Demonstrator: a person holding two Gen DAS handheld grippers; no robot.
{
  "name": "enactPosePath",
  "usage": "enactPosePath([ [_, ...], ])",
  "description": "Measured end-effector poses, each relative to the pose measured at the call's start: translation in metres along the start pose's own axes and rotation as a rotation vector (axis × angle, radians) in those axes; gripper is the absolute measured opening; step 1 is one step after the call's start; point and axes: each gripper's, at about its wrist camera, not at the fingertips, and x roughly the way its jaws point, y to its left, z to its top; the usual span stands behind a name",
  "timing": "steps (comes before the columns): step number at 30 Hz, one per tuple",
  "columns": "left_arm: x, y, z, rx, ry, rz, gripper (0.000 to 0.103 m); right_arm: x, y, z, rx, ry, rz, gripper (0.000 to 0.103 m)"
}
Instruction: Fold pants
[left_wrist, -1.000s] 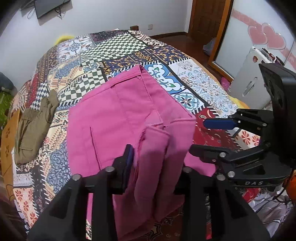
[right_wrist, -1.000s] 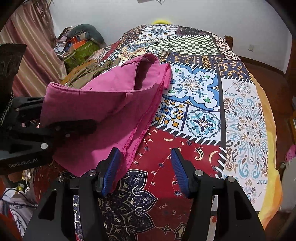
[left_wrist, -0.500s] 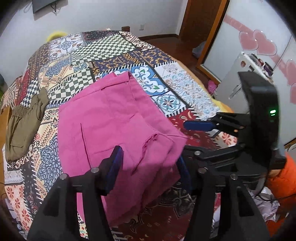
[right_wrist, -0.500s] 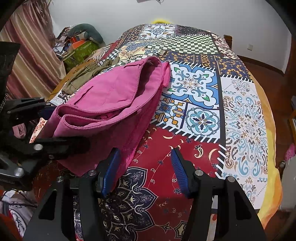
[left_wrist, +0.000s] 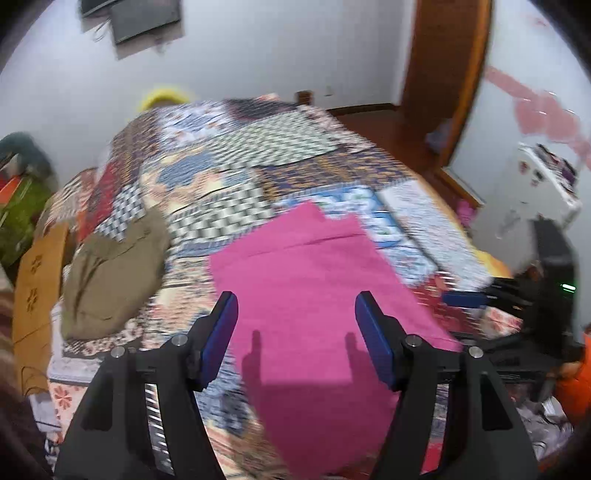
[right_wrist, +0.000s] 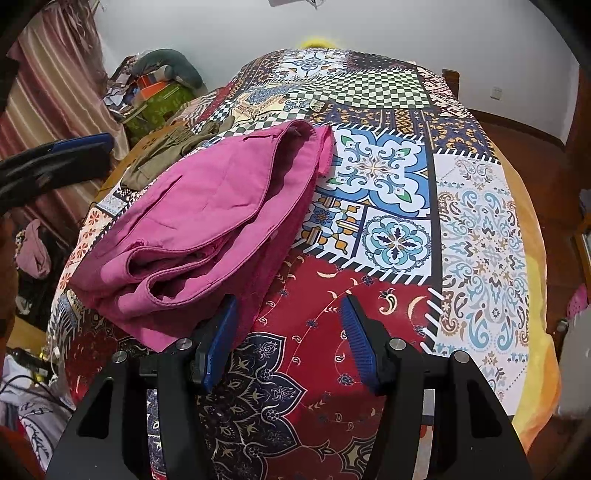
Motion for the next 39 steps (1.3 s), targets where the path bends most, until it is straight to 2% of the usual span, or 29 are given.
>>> enactPosePath([
  [6, 0.036, 0.045, 0.011, -0.048, 0.065, 0.052, 0.066, -0.005, -0.007, 0.001, 0.012, -0.004, -0.015, 0.053],
  [10, 0.058, 0.058, 0.016, -0.030, 0.089, 0.030, 0.066, -0.003, -0.011, 0.000, 0.024, 0.009, -0.025, 0.053],
  [16, 0.094, 0.057, 0.029, 0.013, 0.133, -0.023, 0.066, 0.005, -0.018, 0.001, 0.046, 0.032, -0.030, 0.053],
  [22, 0.132, 0.046, 0.040, 0.098, 0.188, -0.005, 0.068, 0.015, -0.027, 0.008, 0.073, 0.047, -0.037, 0.053],
  [24, 0.146, 0.049, 0.041, 0.089, 0.213, 0.011, 0.073, 0.017, -0.030, 0.009, 0.080, 0.049, -0.041, 0.053],
  [27, 0.161, 0.061, 0.040, 0.031, 0.227, -0.016, 0.075, 0.020, -0.036, 0.013, 0.086, 0.051, -0.061, 0.053],
  [30, 0.169, 0.072, 0.036, -0.011, 0.258, -0.039, 0.075, 0.019, -0.040, 0.015, 0.098, 0.046, -0.069, 0.053],
  [35, 0.159, 0.068, 0.022, 0.070, 0.268, 0.027, 0.076, 0.012, -0.044, 0.018, 0.102, 0.031, -0.079, 0.053],
  [39, 0.150, 0.072, 0.010, 0.046, 0.271, 0.037, 0.073, 0.005, -0.041, 0.016, 0.096, 0.020, -0.081, 0.053],
])
